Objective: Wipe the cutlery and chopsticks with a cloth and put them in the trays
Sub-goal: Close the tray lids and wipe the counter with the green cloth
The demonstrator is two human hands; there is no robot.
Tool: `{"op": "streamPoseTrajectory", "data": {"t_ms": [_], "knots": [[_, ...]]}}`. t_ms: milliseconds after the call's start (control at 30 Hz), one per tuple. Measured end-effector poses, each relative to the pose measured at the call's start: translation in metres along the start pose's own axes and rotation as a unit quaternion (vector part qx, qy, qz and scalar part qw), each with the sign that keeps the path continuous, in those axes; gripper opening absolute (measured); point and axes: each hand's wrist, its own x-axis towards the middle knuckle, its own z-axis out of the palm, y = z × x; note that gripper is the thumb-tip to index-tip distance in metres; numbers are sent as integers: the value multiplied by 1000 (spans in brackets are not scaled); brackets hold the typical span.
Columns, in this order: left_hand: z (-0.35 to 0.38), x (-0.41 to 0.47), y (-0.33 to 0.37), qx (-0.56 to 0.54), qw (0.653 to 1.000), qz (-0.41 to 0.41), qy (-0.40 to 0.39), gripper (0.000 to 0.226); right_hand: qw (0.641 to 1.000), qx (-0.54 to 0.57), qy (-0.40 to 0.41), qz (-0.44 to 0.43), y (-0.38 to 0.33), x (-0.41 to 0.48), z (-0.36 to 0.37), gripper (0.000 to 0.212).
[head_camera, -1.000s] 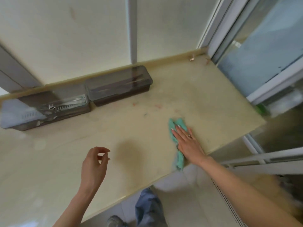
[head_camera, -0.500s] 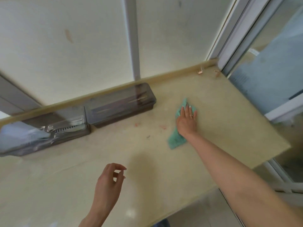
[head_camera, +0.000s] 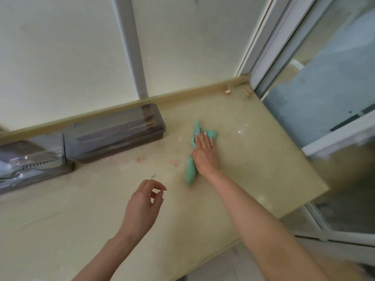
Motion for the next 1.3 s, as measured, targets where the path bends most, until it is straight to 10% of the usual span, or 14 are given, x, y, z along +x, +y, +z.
{"op": "streamPoseTrajectory", "data": {"t_ms": [733, 833, 1000, 1200, 1300], "knots": [[90, -22, 67, 85, 943, 157, -282, 13, 924, -185, -153, 296, 93, -263, -23, 55], [99, -28, 77, 70, 932, 156, -318, 11, 921, 69, -36, 382, 90, -276, -51, 31], [110, -34, 126, 80, 894, 319, -304, 49, 709, 614, 52, 344, 76, -282, -111, 23], [103, -16, 166, 146, 902, 282, -293, 41, 631, 720, 130, 257, 58, -274, -144, 19], [90, -11, 171, 109, 920, 281, -252, 18, 703, 656, 129, 243, 52, -270, -149, 22]]}}
